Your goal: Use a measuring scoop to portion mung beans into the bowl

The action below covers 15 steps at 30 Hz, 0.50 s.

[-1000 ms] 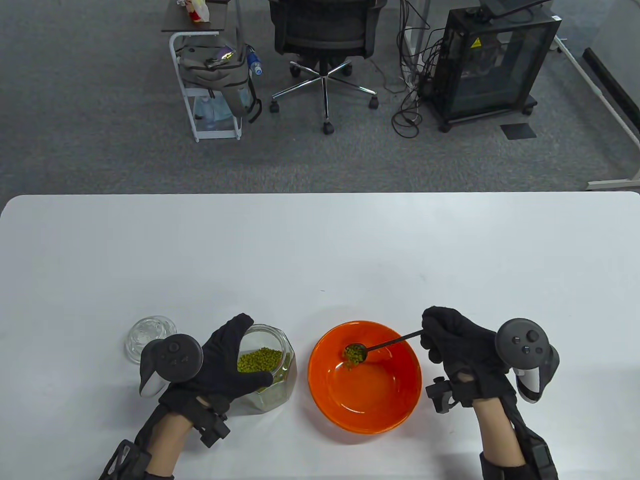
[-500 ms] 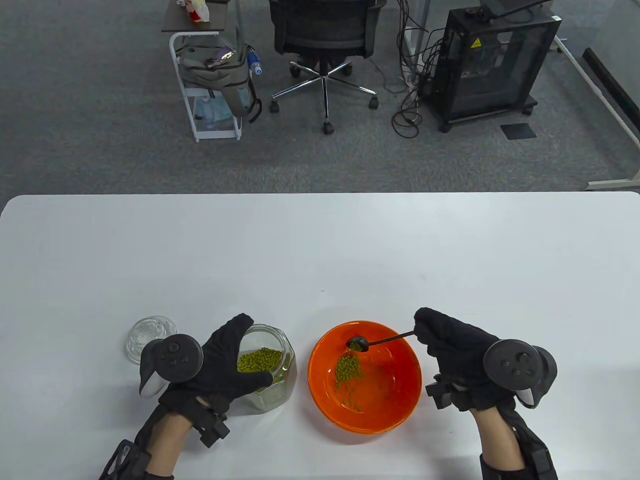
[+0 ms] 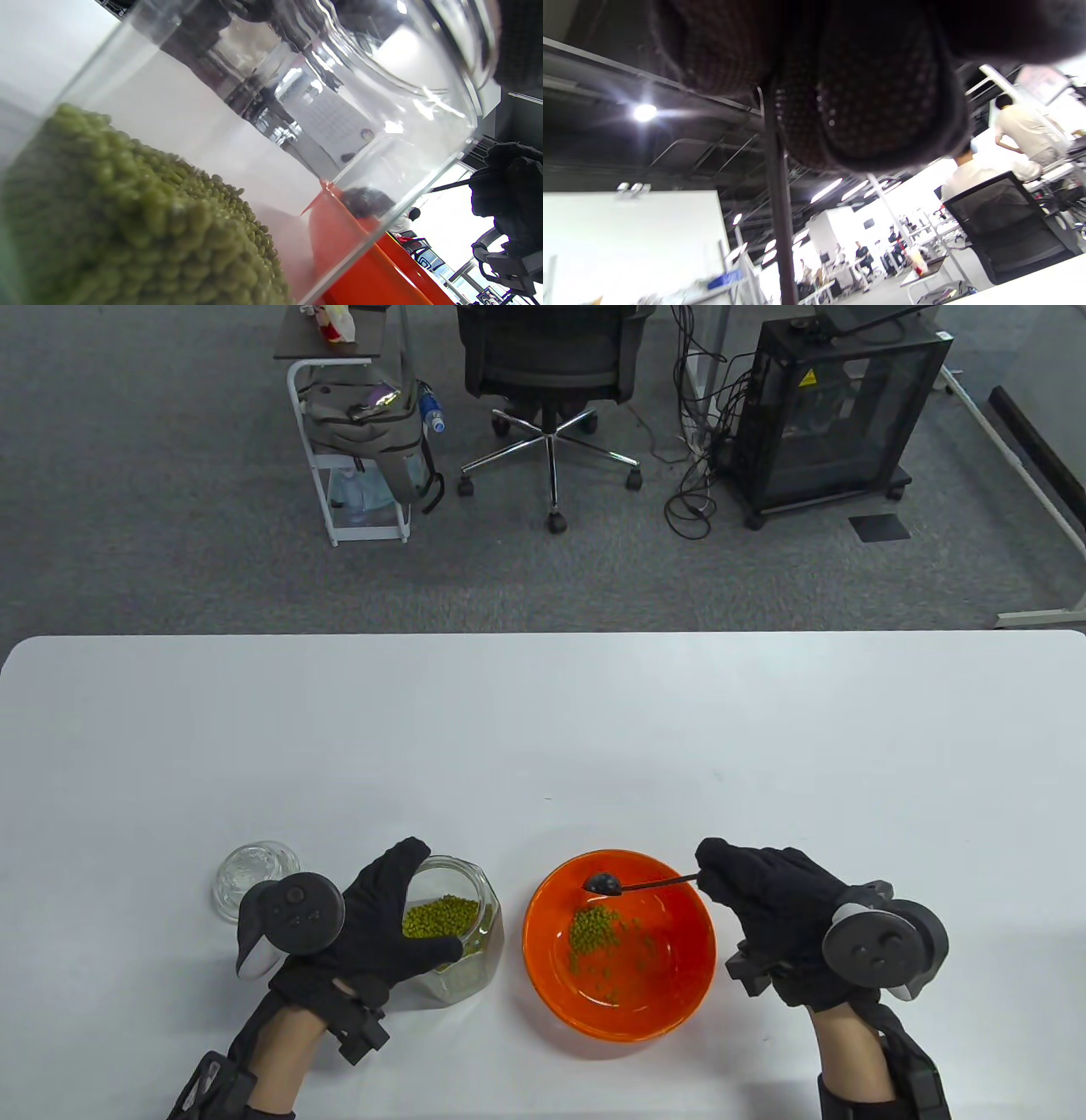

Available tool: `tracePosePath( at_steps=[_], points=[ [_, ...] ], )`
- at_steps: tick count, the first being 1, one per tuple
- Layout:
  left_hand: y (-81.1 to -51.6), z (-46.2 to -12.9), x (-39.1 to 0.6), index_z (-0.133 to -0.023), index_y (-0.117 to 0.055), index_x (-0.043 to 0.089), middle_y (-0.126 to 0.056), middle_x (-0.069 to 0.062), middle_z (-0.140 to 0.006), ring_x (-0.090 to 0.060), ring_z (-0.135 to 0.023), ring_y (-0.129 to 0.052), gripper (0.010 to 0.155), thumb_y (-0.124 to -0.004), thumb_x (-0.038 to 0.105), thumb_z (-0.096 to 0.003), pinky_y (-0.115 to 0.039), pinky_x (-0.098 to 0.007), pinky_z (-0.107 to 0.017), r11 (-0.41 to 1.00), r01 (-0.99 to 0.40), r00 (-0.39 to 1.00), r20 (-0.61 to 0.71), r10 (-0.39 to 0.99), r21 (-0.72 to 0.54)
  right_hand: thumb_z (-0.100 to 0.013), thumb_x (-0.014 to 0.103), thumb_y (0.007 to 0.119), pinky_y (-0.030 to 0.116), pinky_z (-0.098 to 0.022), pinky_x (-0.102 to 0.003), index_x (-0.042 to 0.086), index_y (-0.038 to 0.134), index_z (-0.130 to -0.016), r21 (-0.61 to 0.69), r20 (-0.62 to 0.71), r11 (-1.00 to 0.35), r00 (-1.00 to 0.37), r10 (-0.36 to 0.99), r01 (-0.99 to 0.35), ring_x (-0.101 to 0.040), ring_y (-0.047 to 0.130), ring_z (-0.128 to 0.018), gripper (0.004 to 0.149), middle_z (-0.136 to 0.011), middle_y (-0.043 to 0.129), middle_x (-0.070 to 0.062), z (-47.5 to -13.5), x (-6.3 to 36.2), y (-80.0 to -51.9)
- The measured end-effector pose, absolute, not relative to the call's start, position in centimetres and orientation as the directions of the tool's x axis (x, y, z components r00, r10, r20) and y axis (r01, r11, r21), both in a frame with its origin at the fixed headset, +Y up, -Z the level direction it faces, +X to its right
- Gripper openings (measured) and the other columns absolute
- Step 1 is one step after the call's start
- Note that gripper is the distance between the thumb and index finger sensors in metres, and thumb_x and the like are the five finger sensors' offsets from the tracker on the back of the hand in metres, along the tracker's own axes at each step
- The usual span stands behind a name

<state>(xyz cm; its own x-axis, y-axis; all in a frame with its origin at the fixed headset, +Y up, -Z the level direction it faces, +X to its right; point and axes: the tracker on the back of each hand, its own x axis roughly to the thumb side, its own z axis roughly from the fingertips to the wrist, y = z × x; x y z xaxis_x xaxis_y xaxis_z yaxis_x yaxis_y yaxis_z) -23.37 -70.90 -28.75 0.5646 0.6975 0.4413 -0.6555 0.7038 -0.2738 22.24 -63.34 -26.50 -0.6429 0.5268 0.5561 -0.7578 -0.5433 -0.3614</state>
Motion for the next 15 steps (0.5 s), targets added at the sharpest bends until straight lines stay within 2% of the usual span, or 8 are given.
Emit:
tracePosePath(
  at_steps=[6,11,15],
  points=[
    [-70.9,-28.8,-23.4,-0.111,-0.026,0.003,-0.038,-0.029,-0.116,-0.060,-0.104,-0.053,0.120,-0.084,0.083,-0.0415,-0.049,-0.076,-0.073,0.706,-0.654,0.566,0.443,0.696,-0.274,-0.042,0.040,0.093,0.096,-0.017,-0.031,0.014,0.098,-0.072,-0.300,0.403,-0.374,-0.472,0.784,-0.878,-0.017,0.113,-0.017,0.040,-0.042,0.115,-0.006,-27.5,24.6,-64.2],
    [-70.9,-28.8,-23.4,-0.111,-0.026,0.003,-0.038,-0.029,-0.116,-0.060,-0.105,-0.053,0.120,-0.084,0.083,-0.0414,-0.049,-0.076,-0.072,0.706,-0.653,0.565,0.443,0.696,-0.274,-0.043,0.039,0.093,0.097,-0.014,-0.030,0.011,0.098,-0.071,-0.274,0.302,-0.282,-0.361,0.882,-0.919,-0.015,0.114,-0.014,0.040,-0.040,0.116,-0.006,-27.9,25.3,-65.1],
    [-70.9,-28.8,-23.4,-0.111,-0.027,0.003,-0.038,-0.029,-0.116,-0.060,-0.105,-0.053,0.120,-0.084,0.083,-0.0415,-0.049,-0.076,-0.073,0.706,-0.653,0.566,0.443,0.695,-0.274,-0.043,0.038,0.094,0.098,-0.014,-0.031,0.008,0.099,-0.070,-0.237,0.172,-0.128,-0.172,0.970,-0.963,-0.015,0.114,-0.013,0.041,-0.038,0.116,-0.007,-28.2,25.2,-66.1]
  ],
)
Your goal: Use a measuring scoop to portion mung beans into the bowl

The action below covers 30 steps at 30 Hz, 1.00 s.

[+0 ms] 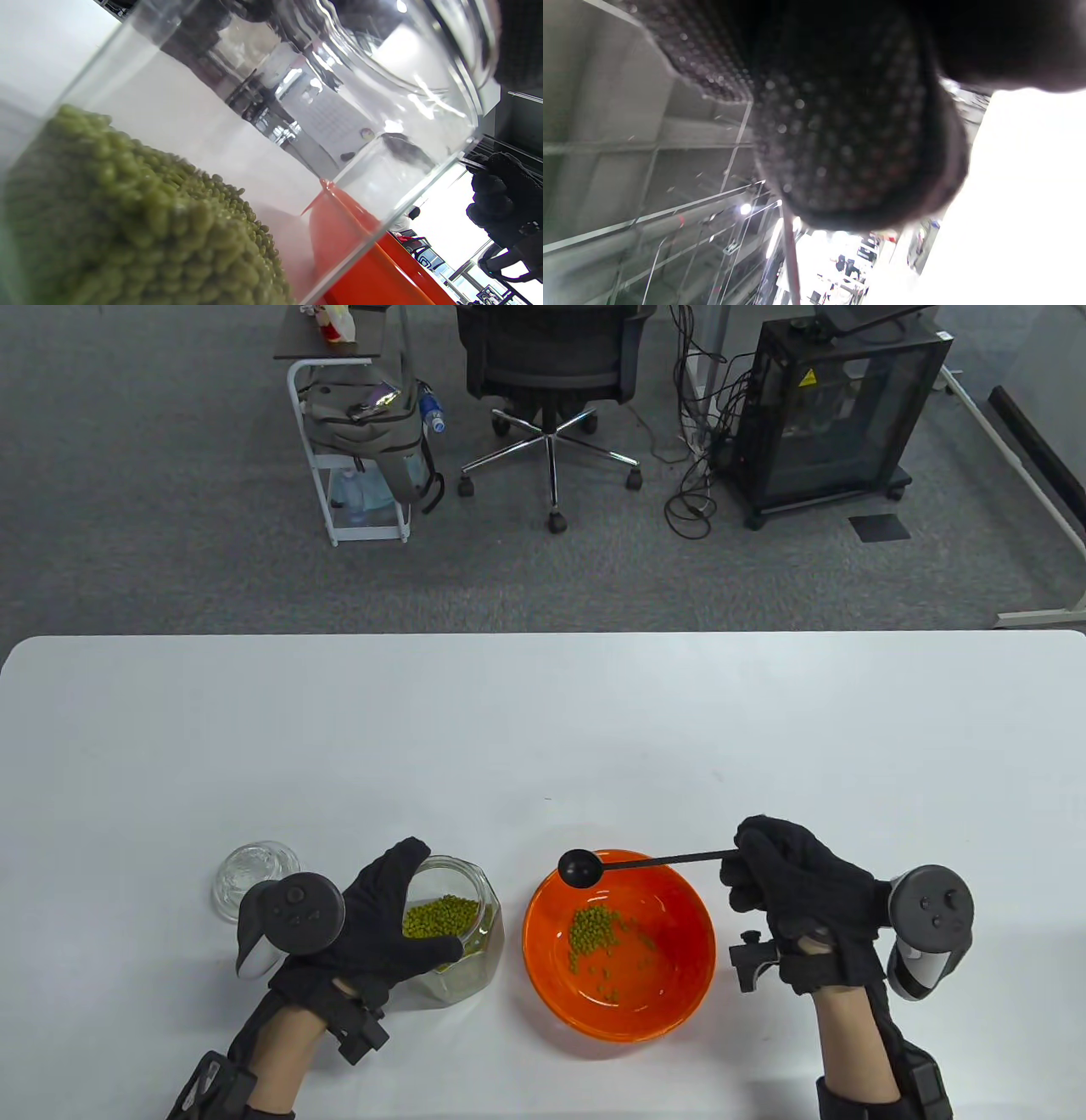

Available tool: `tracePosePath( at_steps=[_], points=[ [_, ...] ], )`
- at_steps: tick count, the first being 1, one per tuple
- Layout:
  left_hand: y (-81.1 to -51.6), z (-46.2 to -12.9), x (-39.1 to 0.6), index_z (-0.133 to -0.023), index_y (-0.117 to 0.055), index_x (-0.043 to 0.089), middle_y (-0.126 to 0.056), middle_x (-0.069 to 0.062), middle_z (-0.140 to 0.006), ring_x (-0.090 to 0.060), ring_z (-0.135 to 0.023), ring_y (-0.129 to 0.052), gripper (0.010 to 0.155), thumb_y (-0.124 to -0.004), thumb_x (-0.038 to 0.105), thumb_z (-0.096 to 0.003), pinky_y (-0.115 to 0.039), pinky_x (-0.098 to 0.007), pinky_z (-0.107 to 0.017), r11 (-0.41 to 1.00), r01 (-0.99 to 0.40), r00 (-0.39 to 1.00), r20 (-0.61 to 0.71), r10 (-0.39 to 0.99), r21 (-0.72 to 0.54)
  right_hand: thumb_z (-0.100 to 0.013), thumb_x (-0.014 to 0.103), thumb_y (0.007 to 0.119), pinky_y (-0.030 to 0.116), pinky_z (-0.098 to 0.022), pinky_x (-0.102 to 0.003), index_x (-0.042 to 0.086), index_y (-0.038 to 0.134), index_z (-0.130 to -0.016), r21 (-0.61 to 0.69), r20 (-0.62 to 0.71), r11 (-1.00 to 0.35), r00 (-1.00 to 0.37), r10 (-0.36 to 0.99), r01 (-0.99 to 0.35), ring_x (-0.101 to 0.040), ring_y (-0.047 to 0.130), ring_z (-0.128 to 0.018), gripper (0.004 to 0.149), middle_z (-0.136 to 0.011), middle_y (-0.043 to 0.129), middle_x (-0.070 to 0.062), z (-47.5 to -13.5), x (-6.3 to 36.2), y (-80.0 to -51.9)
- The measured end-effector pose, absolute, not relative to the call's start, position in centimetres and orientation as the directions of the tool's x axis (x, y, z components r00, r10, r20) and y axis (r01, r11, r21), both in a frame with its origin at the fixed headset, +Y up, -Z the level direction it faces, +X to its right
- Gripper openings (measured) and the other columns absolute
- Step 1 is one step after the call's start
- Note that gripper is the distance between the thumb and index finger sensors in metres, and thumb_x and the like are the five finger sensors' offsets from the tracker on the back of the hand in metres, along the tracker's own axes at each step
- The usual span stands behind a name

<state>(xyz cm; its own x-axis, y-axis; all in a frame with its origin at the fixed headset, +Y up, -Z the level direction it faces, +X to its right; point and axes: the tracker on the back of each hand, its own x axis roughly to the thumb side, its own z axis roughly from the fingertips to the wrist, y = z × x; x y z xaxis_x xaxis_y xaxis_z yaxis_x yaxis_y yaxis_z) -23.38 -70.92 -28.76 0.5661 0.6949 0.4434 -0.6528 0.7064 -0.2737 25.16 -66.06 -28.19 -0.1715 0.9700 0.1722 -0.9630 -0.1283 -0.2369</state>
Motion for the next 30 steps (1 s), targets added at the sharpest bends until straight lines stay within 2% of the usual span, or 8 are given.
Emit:
tracePosePath(
  at_steps=[2,4,8,15,21,30],
  points=[
    [-70.9,-28.8,-23.4,-0.111,-0.026,0.003,-0.038,-0.029,-0.116,-0.060,-0.104,-0.053,0.120,-0.084,0.083,-0.0414,-0.049,-0.076,-0.073,0.706,-0.653,0.566,0.444,0.695,-0.274,-0.043,0.038,0.094,0.098,-0.013,-0.031,0.007,0.098,-0.069,-0.201,0.139,-0.051,-0.080,0.987,-0.978,-0.015,0.115,-0.012,0.041,-0.037,0.116,-0.007,-28.5,24.8,-66.3],
    [-70.9,-28.8,-23.4,-0.111,-0.027,0.003,-0.038,-0.029,-0.116,-0.060,-0.105,-0.053,0.120,-0.084,0.083,-0.0413,-0.049,-0.076,-0.072,0.707,-0.652,0.567,0.444,0.694,-0.273,-0.043,0.038,0.094,0.098,-0.013,-0.031,0.007,0.098,-0.069,-0.166,0.132,-0.022,-0.044,0.990,-0.986,-0.015,0.115,-0.012,0.041,-0.037,0.116,-0.007,-28.8,24.2,-66.1],
    [-70.9,-28.8,-23.4,-0.111,-0.027,0.003,-0.038,-0.029,-0.116,-0.060,-0.104,-0.053,0.121,-0.084,0.083,-0.0414,-0.049,-0.076,-0.072,0.707,-0.653,0.566,0.444,0.694,-0.273,-0.044,0.038,0.094,0.098,-0.013,-0.031,0.007,0.098,-0.069,-0.106,0.136,-0.026,-0.040,0.990,-0.994,-0.015,0.114,-0.012,0.041,-0.037,0.116,-0.007,-29.3,22.2,-64.7],
    [-70.9,-28.8,-23.4,-0.111,-0.027,0.003,-0.038,-0.028,-0.116,-0.060,-0.104,-0.053,0.120,-0.084,0.083,-0.0413,-0.049,-0.076,-0.072,0.706,-0.653,0.565,0.444,0.695,-0.273,-0.043,0.037,0.095,0.097,-0.012,-0.031,0.006,0.098,-0.069,-0.038,0.166,-0.144,-0.149,0.975,-0.989,-0.015,0.114,-0.010,0.041,-0.035,0.116,-0.008,-30.2,16.8,-61.4],
    [-70.9,-28.8,-23.4,-0.111,-0.027,0.003,-0.039,-0.029,-0.116,-0.060,-0.104,-0.053,0.120,-0.084,0.083,-0.0413,-0.049,-0.076,-0.072,0.706,-0.654,0.565,0.444,0.696,-0.274,-0.043,0.037,0.095,0.097,-0.012,-0.031,0.006,0.099,-0.069,-0.027,0.219,-0.328,-0.326,0.920,-0.944,-0.016,0.114,-0.010,0.041,-0.035,0.116,-0.008,-30.9,11.9,-59.0],
    [-71.0,-28.8,-23.4,-0.111,-0.027,0.003,-0.038,-0.029,-0.116,-0.060,-0.104,-0.053,0.121,-0.084,0.083,-0.0413,-0.049,-0.076,-0.072,0.706,-0.653,0.565,0.445,0.695,-0.274,-0.043,0.037,0.094,0.097,-0.013,-0.031,0.006,0.098,-0.070,-0.014,0.268,-0.557,-0.539,0.798,-0.831,-0.016,0.113,-0.011,0.041,-0.036,0.116,-0.008,-31.6,6.1,-58.4]
  ],
)
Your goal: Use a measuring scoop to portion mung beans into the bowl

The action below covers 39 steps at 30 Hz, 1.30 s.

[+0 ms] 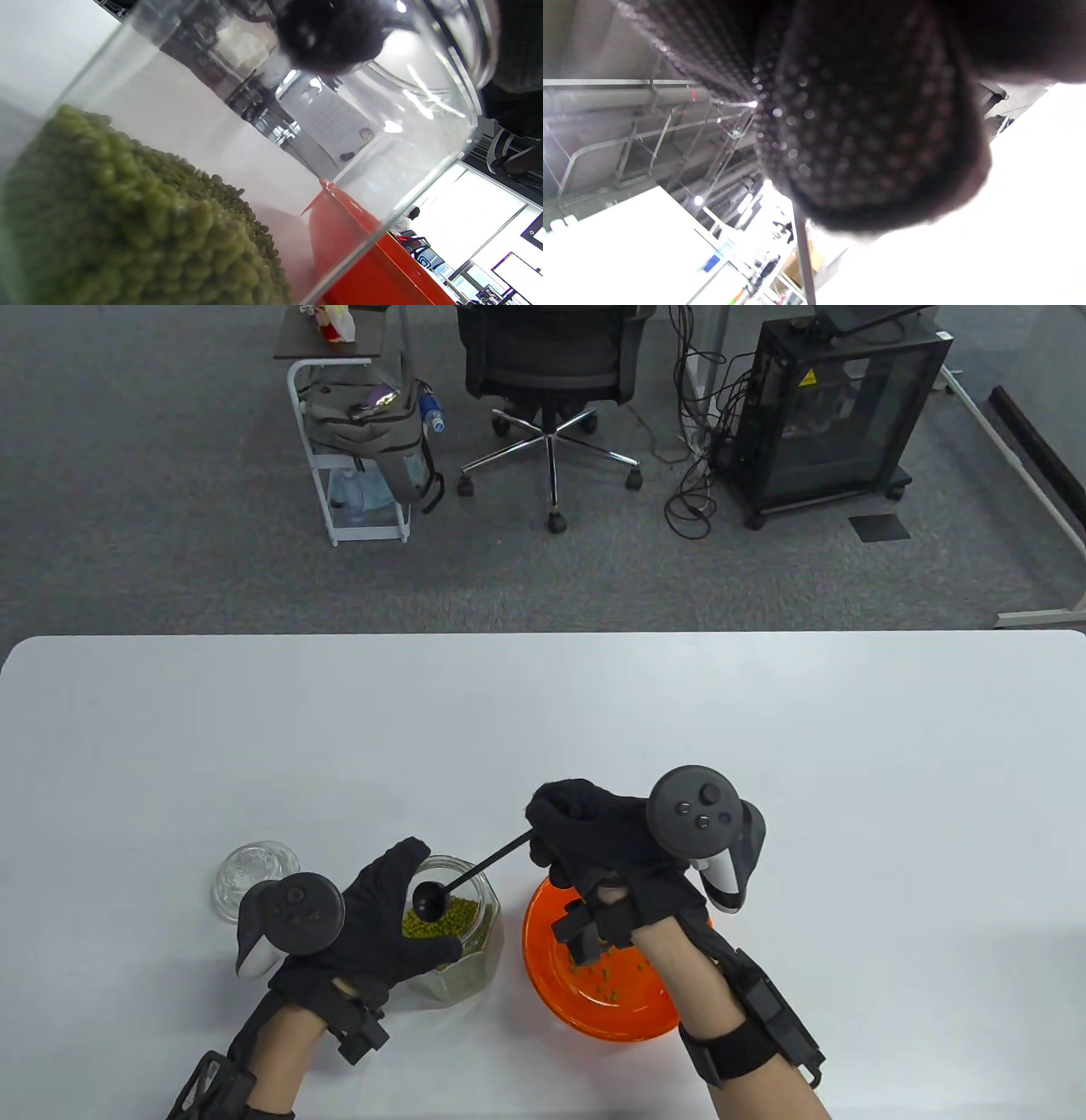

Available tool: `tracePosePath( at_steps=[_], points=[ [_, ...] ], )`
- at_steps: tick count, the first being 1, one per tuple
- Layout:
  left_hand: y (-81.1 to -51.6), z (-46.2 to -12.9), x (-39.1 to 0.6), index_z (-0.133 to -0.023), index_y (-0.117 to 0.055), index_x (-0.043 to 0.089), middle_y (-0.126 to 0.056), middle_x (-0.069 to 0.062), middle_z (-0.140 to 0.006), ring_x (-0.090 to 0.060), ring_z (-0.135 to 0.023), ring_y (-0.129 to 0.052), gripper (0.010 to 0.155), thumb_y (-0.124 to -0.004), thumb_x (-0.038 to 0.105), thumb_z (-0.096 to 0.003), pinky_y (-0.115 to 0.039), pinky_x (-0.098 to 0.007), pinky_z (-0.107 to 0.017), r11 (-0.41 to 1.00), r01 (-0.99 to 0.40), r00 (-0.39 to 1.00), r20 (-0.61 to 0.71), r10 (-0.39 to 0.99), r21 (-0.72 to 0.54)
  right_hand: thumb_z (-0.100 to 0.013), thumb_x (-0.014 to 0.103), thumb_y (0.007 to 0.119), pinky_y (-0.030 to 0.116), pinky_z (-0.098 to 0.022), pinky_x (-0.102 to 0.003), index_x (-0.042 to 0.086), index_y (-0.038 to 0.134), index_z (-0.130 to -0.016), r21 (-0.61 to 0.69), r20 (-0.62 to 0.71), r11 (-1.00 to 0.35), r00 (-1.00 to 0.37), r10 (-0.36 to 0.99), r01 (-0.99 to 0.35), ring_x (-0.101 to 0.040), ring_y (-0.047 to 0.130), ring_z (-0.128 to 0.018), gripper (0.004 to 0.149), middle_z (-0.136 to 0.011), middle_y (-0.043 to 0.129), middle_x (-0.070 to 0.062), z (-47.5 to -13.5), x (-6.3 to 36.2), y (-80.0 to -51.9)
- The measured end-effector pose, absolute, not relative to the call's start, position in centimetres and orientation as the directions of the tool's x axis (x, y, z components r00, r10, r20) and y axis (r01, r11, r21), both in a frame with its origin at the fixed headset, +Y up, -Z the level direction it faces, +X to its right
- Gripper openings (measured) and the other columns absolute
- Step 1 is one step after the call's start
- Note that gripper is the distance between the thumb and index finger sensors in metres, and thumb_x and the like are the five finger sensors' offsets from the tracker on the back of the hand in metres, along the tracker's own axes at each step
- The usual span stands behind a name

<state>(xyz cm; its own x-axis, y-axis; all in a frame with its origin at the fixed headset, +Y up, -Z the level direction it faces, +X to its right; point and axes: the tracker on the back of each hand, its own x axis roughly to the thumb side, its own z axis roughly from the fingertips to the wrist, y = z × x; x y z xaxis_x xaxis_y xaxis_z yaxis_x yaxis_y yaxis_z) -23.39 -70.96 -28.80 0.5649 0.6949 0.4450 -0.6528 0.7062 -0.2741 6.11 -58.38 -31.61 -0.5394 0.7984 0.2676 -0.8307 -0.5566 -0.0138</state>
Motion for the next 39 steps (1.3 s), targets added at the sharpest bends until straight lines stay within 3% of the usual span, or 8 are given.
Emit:
tracePosePath(
  at_steps=[9,16,21,27,31,39],
  points=[
    [-71.0,-28.8,-23.4,-0.111,-0.027,0.003,-0.038,-0.029,-0.116,-0.060,-0.104,-0.053,0.120,-0.084,0.083,-0.0414,-0.049,-0.076,-0.072,0.706,-0.653,0.564,0.446,0.695,-0.275,-0.044,0.037,0.094,0.096,-0.015,-0.033,0.007,0.098,-0.071,0.045,0.322,-0.698,-0.651,0.688,-0.715,-0.018,0.113,-0.014,0.041,-0.039,0.115,-0.009,-31.7,1.7,-58.4],
    [-71.0,-28.8,-23.4,-0.111,-0.027,0.003,-0.038,-0.029,-0.116,-0.060,-0.104,-0.053,0.120,-0.084,0.083,-0.0414,-0.049,-0.076,-0.072,0.706,-0.653,0.564,0.445,0.695,-0.275,-0.044,0.037,0.094,0.095,-0.016,-0.032,0.009,0.098,-0.072,-0.057,0.394,-0.846,-0.790,0.469,-0.531,-0.018,0.112,-0.015,0.040,-0.039,0.115,-0.008,-30.8,-1.2,-57.7],
    [-70.9,-28.8,-23.4,-0.111,-0.027,0.003,-0.038,-0.029,-0.116,-0.060,-0.104,-0.053,0.120,-0.084,0.083,-0.0414,-0.049,-0.076,-0.073,0.706,-0.653,0.564,0.445,0.696,-0.275,-0.044,0.039,0.093,0.096,-0.018,-0.032,0.012,0.098,-0.073,-0.035,0.424,-0.913,-0.834,0.354,-0.406,-0.018,0.112,-0.016,0.040,-0.041,0.115,-0.007,-30.6,-2.6,-57.7],
    [-70.9,-28.8,-23.4,-0.111,-0.027,0.003,-0.038,-0.029,-0.116,-0.060,-0.104,-0.053,0.120,-0.084,0.083,-0.0413,-0.049,-0.076,-0.072,0.707,-0.652,0.565,0.445,0.694,-0.275,-0.044,0.038,0.092,0.096,-0.017,-0.031,0.011,0.098,-0.073,0.158,0.355,-0.841,-0.765,0.537,-0.517,-0.017,0.112,-0.015,0.040,-0.040,0.115,-0.007,-32.1,-1.8,-58.7],
    [-70.9,-28.8,-23.4,-0.111,-0.027,0.003,-0.038,-0.029,-0.116,-0.060,-0.104,-0.053,0.120,-0.084,0.083,-0.0414,-0.049,-0.076,-0.072,0.707,-0.651,0.566,0.445,0.694,-0.275,-0.045,0.038,0.092,0.096,-0.016,-0.031,0.009,0.098,-0.072,0.243,0.218,-0.734,-0.701,0.679,-0.635,-0.017,0.112,-0.014,0.040,-0.038,0.114,-0.008,-33.6,-0.2,-60.1],
    [-71.0,-28.8,-23.4,-0.111,-0.026,0.003,-0.038,-0.029,-0.116,-0.060,-0.104,-0.053,0.120,-0.084,0.083,-0.0415,-0.049,-0.076,-0.072,0.708,-0.651,0.566,0.446,0.694,-0.275,-0.045,0.036,0.091,0.097,-0.012,-0.031,0.005,0.097,-0.071,0.269,0.004,-0.540,-0.560,0.829,-0.798,-0.016,0.113,-0.010,0.041,-0.035,0.115,-0.009,-34.9,2.4,-63.2]
  ],
)
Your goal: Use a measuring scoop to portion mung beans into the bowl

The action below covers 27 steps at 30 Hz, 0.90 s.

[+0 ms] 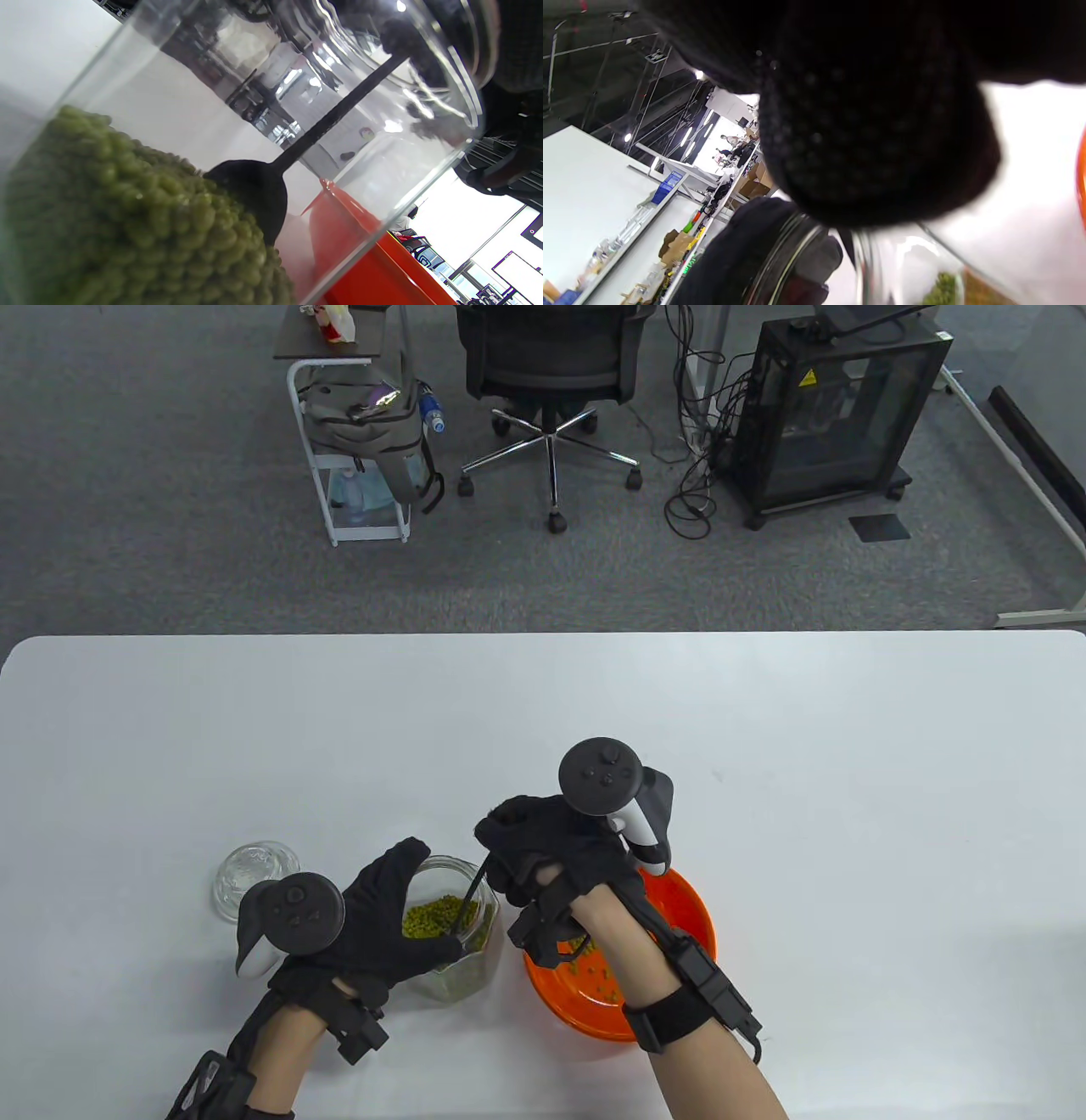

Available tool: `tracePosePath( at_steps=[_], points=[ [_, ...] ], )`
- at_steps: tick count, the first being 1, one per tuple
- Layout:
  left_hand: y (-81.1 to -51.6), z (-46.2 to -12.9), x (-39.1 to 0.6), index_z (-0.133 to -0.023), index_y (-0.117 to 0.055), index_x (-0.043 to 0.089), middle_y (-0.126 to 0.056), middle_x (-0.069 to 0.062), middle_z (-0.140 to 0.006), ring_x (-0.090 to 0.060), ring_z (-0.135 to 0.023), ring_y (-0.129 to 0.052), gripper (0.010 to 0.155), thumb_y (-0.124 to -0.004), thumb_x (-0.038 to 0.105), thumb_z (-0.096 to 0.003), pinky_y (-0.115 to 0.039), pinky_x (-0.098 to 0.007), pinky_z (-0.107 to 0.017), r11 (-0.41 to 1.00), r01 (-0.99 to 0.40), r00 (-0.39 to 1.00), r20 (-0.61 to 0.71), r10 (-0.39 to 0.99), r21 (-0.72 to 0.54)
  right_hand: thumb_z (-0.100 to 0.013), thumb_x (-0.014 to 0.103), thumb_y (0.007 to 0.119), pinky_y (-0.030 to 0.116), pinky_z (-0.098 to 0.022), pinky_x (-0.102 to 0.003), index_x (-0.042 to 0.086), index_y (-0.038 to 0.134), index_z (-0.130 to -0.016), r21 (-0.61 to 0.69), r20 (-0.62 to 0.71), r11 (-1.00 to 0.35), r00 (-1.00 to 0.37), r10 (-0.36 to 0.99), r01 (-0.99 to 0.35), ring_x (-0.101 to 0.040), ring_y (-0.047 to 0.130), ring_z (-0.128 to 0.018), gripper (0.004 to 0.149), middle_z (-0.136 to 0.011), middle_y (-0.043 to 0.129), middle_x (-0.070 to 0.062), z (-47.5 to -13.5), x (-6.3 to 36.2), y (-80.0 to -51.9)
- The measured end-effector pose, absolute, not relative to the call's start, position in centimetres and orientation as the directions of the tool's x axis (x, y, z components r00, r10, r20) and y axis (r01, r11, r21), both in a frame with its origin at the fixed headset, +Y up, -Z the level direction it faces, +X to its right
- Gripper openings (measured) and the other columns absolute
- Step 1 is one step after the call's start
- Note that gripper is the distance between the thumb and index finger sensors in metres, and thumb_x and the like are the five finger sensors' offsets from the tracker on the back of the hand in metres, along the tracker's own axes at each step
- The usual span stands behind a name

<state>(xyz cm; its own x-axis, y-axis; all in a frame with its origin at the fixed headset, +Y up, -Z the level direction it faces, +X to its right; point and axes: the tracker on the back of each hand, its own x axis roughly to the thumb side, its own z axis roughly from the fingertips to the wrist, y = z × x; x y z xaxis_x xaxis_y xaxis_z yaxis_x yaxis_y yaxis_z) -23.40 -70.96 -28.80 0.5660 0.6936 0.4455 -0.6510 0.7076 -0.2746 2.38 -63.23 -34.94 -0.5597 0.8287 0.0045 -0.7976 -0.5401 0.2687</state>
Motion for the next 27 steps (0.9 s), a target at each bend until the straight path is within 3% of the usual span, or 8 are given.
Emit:
tracePosePath(
  at_steps=[14,27],
  points=[
    [-71.0,-28.8,-23.4,-0.111,-0.027,0.003,-0.038,-0.029,-0.116,-0.060,-0.104,-0.053,0.120,-0.084,0.083,-0.0414,-0.049,-0.076,-0.072,0.708,-0.651,0.566,0.446,0.694,-0.274,-0.046,0.035,0.089,0.097,-0.011,-0.030,0.003,0.095,-0.071,0.228,-0.157,-0.276,-0.315,0.936,-0.934,-0.016,0.113,-0.009,0.041,-0.035,0.115,-0.009,-35.1,5.2,-66.3],
    [-71.0,-28.8,-23.4,-0.111,-0.026,0.003,-0.038,-0.029,-0.116,-0.060,-0.104,-0.053,0.120,-0.084,0.083,-0.0413,-0.049,-0.076,-0.072,0.707,-0.652,0.566,0.445,0.694,-0.274,-0.046,0.035,0.089,0.097,-0.011,-0.030,0.003,0.095,-0.072,0.156,-0.190,-0.197,-0.225,0.956,-0.968,-0.015,0.113,-0.010,0.042,-0.035,0.115,-0.009,-34.4,7.3,-67.0]
  ],
)
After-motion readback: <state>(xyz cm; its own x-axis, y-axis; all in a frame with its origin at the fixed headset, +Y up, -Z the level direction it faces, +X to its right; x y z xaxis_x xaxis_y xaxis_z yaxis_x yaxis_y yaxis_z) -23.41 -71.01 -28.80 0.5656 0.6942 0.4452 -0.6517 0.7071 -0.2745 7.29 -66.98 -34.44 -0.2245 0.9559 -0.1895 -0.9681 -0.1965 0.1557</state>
